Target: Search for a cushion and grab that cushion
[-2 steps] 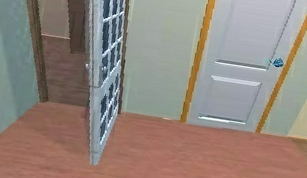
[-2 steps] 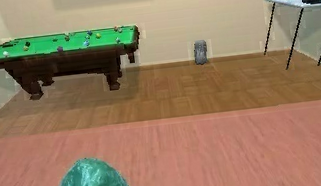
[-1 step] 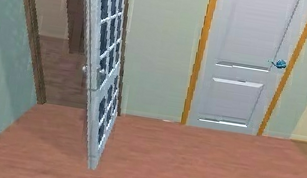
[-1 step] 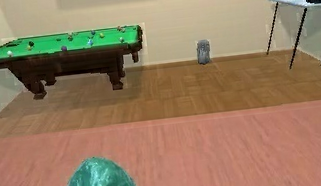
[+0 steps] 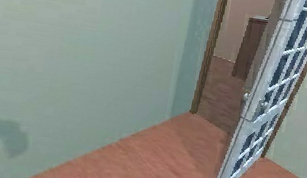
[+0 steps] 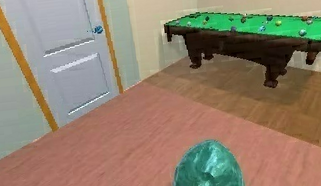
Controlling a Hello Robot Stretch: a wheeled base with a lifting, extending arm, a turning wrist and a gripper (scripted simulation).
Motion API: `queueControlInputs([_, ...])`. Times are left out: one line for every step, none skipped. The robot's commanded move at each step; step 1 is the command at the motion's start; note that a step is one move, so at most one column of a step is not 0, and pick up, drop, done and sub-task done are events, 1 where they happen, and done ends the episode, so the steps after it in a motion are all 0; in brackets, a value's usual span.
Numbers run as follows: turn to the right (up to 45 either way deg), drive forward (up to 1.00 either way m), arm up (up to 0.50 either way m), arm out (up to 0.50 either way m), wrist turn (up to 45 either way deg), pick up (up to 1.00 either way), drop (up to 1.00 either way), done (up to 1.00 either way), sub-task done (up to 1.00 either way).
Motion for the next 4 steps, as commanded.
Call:
queueControlInputs([-3.0, 0.00, 0.00, 0.00, 0.0, 0.00, 0.00, 0.00, 0.00])
queueControlInputs([0.0, 1.00, 0.00, 0.00, 0.0, 0.00, 0.00, 0.00, 0.00])
queueControlInputs([3.0, 0.00, 0.00, 0.00, 0.0, 0.00, 0.00, 0.00, 0.00])
queueControlInputs([0.0, 0.10, 0.00, 0.00, 0.0, 0.00, 0.00, 0.00, 0.00])
